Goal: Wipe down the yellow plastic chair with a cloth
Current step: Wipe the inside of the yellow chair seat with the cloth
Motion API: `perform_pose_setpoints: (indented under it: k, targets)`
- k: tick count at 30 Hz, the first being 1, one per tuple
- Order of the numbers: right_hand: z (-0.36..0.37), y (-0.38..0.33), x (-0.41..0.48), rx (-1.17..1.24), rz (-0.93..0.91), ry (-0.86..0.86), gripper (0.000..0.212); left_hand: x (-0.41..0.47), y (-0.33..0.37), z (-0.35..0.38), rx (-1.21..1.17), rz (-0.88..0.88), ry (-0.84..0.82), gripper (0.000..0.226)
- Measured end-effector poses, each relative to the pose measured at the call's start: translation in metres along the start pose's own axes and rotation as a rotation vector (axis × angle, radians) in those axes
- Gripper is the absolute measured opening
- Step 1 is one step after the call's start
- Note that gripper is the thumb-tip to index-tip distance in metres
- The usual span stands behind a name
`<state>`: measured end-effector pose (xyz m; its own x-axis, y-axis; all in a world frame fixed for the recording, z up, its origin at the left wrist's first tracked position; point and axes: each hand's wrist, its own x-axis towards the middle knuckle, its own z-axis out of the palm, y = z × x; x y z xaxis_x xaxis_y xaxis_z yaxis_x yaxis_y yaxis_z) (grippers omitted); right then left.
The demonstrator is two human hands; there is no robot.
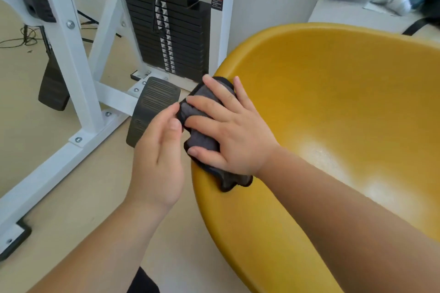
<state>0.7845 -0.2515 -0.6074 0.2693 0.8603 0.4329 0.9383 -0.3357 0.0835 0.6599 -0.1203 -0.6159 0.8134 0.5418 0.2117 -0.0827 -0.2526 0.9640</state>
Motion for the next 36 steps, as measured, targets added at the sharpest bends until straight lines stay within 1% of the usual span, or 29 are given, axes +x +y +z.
perform_pose_setpoints:
  k: [3, 5, 7, 9, 11, 12, 15, 17, 20, 23, 25, 29, 32, 34, 36]
  targets:
    - [0.005, 0.007, 0.019, -0.027, 0.122, 0.016, 0.045, 0.0, -0.003, 0.006, 0.075, -0.059, 0.026, 0.05]
    - [0.013, -0.004, 0.016, 0.053, 0.21, 0.07, 0.042, -0.001, -0.004, 0.01, 0.119, -0.049, 0.051, 0.039]
    - [0.023, -0.018, 0.001, 0.169, 0.282, 0.098, 0.049, 0.0, -0.005, 0.011, 0.119, -0.043, 0.103, 0.029]
    - [0.035, -0.031, -0.022, 0.254, 0.323, 0.076, 0.058, 0.004, -0.009, 0.01, 0.042, -0.106, 0.148, 0.028]
    - [0.046, -0.04, -0.04, 0.277, 0.313, 0.052, 0.061, 0.008, -0.011, 0.011, -0.037, -0.211, 0.147, 0.032]
    - [0.049, -0.041, -0.044, 0.268, 0.299, 0.046, 0.063, 0.01, -0.013, 0.012, -0.039, -0.23, 0.137, 0.033]
    - [0.049, -0.029, -0.033, 0.254, 0.229, 0.062, 0.064, 0.012, -0.016, 0.013, 0.052, -0.16, 0.103, 0.035]
    - [0.041, -0.016, -0.015, 0.213, 0.204, 0.091, 0.063, 0.013, -0.018, 0.013, 0.088, -0.142, 0.116, 0.037]
    - [0.027, 0.005, 0.014, 0.091, 0.203, 0.14, 0.053, 0.012, -0.015, 0.016, 0.152, -0.117, 0.131, 0.034]
    - [0.017, 0.033, 0.037, -0.03, 0.161, 0.13, 0.044, 0.013, -0.007, 0.021, 0.291, -0.059, 0.134, 0.021]
    - [0.01, 0.056, 0.049, -0.093, 0.194, 0.135, 0.042, 0.016, -0.005, 0.024, 0.401, -0.042, 0.115, 0.026]
    - [0.001, 0.089, 0.068, -0.05, 0.436, 0.198, 0.039, 0.02, -0.005, 0.024, 0.482, -0.019, 0.083, 0.033]
    - [0.006, 0.081, 0.072, 0.032, 0.548, 0.285, 0.033, 0.02, -0.002, 0.022, 0.483, -0.018, 0.067, 0.031]
    - [0.009, 0.058, 0.066, 0.085, 0.507, 0.321, 0.031, 0.016, 0.001, 0.018, 0.49, -0.052, 0.053, 0.027]
    - [0.012, 0.027, 0.051, 0.12, 0.371, 0.312, 0.032, 0.006, 0.006, 0.012, 0.484, -0.11, 0.045, 0.028]
